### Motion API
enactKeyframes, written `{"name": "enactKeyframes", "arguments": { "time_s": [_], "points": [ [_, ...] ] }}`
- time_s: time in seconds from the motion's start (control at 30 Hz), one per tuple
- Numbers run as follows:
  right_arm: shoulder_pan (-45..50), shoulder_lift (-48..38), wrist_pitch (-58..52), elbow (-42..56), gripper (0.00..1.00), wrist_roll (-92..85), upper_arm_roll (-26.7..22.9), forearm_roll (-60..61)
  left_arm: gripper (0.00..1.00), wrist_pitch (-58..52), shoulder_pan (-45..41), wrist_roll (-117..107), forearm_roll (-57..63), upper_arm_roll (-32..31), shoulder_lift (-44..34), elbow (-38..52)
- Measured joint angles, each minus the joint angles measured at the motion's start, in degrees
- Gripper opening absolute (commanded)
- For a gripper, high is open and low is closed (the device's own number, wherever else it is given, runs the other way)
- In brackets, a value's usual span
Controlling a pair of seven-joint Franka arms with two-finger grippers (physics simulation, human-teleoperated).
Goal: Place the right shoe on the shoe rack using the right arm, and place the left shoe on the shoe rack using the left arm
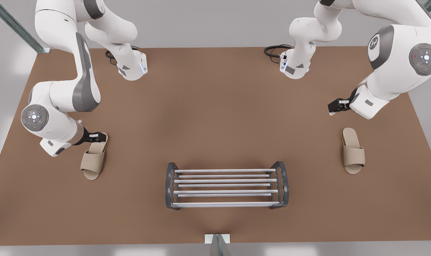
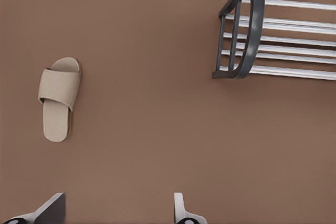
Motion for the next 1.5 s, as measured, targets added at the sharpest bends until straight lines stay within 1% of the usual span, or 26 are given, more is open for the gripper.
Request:
{"name": "enactKeyframes", "arguments": {
  "time_s": [0.1, 0.13, 0.17, 0.2, 0.23, 0.27, 0.33, 0.4, 0.43, 0.47, 0.53, 0.6, 0.67, 0.73, 0.8, 0.87, 0.9, 1.0, 1.07, 1.2, 1.33, 1.37, 1.43, 1.5],
  "points": [
    [-1.4, 1.5, 0.5, 0.2, 1.00, 0.1, -0.1, 0.0, 1.00, -0.5, -0.9, -0.6, 0.4, -0.6, 0.5, 0.1],
    [-3.2, 3.5, 0.8, 0.9, 1.00, 0.2, -0.1, 0.1, 1.00, -2.9, -6.5, -1.3, 3.3, -0.8, 1.9, 0.0],
    [-5.1, 5.6, 1.1, 1.6, 1.00, 0.2, -0.2, 0.0, 1.00, -6.3, -18.5, -2.9, 7.7, -1.0, 6.0, -0.3],
    [-7.1, 7.5, 2.1, 1.9, 1.00, 0.2, -0.2, -0.1, 1.00, -9.9, -32.9, -4.9, 13.2, -1.3, 10.8, -1.4],
    [-9.1, 9.3, 3.1, 2.0, 1.00, 0.1, -0.2, -0.2, 1.00, -13.0, -42.6, -6.8, 19.4, -1.6, 14.5, -4.3],
    [-11.1, 11.1, 4.4, 2.1, 1.00, -0.1, -0.2, -0.2, 1.00, -15.5, -47.1, -8.6, 26.0, -1.7, 18.2, -8.4],
    [-13.9, 13.3, 6.6, 1.8, 1.00, -0.7, -0.2, -0.3, 1.00, -18.5, -49.5, -11.9, 36.8, -1.6, 21.8, -14.7],
    [-16.4, 13.9, 9.2, -1.2, 1.00, -1.5, -0.1, -0.3, 1.00, -15.4, -49.7, -16.3, 41.8, -0.7, 18.8, -25.9],
    [-17.5, 13.8, 10.6, -3.0, 1.00, -2.2, 0.1, -0.2, 1.00, -11.0, -49.6, -19.2, 43.1, 0.8, 16.1, -33.2],
    [-18.8, 12.3, 12.4, -7.0, 1.00, -2.8, 0.5, -0.1, 1.00, -4.5, -49.6, -22.7, 44.2, 3.3, 13.6, -40.2],
    [-23.8, 7.7, 17.6, -17.5, 1.00, -4.0, 4.2, 0.0, 1.00, 11.5, -49.4, -31.2, 48.5, 9.8, 8.6, -52.4],
    [-31.6, 5.8, 24.0, -24.6, 1.00, -5.5, 10.8, 0.0, 1.00, 27.2, -49.4, -41.7, 57.6, 17.1, 4.2, -60.8],
    [-35.3, 5.4, 30.8, -28.3, 1.00, -7.3, 13.9, 0.0, 1.00, 42.6, -49.5, -53.8, 73.4, 25.8, 2.4, -65.0],
    [-36.2, 5.8, 37.0, -29.2, 1.00, -9.2, 15.3, 0.0, 1.00, 56.3, -48.9, -66.0, 94.5, 33.9, 2.1, -66.3],
    [-36.3, 6.5, 41.9, -29.3, 1.00, -11.2, 15.6, 0.0, 1.00, 65.6, -49.3, -78.1, 110.7, 40.0, 3.8, -66.6],
    [-36.8, 6.8, 45.6, -29.2, 1.00, -13.2, 15.7, 0.0, 1.00, 72.1, -48.8, -89.6, 122.5, 46.0, 6.2, -66.6],
    [-37.0, 6.8, 47.0, -29.3, 1.00, -14.2, 15.7, -0.1, 1.00, 74.5, -47.1, -94.9, 127.3, 47.5, 7.0, -66.7],
    [-37.6, 6.8, 50.0, -29.4, 1.00, -16.7, 15.6, -0.2, 1.00, 78.9, -38.7, -109.3, 139.0, 48.8, 9.1, -67.0],
    [-37.9, 6.7, 51.2, -31.2, 1.00, -18.1, 15.7, -0.2, 1.00, 80.2, -34.5, -117.7, 143.2, 49.1, 9.1, -67.6],
    [-39.5, 6.0, 52.3, -35.0, 1.00, -20.4, 15.7, -0.3, 1.00, 81.3, -29.5, -132.6, 147.0, 48.9, 10.3, -67.6],
    [-39.9, 5.6, 50.7, -35.5, 1.00, -22.0, 15.7, -0.3, 1.00, 81.9, -28.1, -144.6, 147.8, 47.8, 14.0, -65.4],
    [-40.0, 5.6, 50.4, -35.5, 1.00, -22.4, 15.7, -0.3, 1.00, 82.1, -27.8, -147.3, 147.9, 47.2, 14.8, -64.7],
    [-40.7, 5.9, 50.0, -35.4, 1.00, -23.0, 15.6, -0.3, 1.00, 82.2, -21.8, -152.3, 148.0, 41.0, 16.5, -62.1],
    [-40.8, 6.5, 49.8, -35.3, 1.00, -23.6, 15.6, -0.3, 1.00, 82.3, -19.7, -154.1, 148.7, 38.7, 17.7, -60.3]
  ]
}}
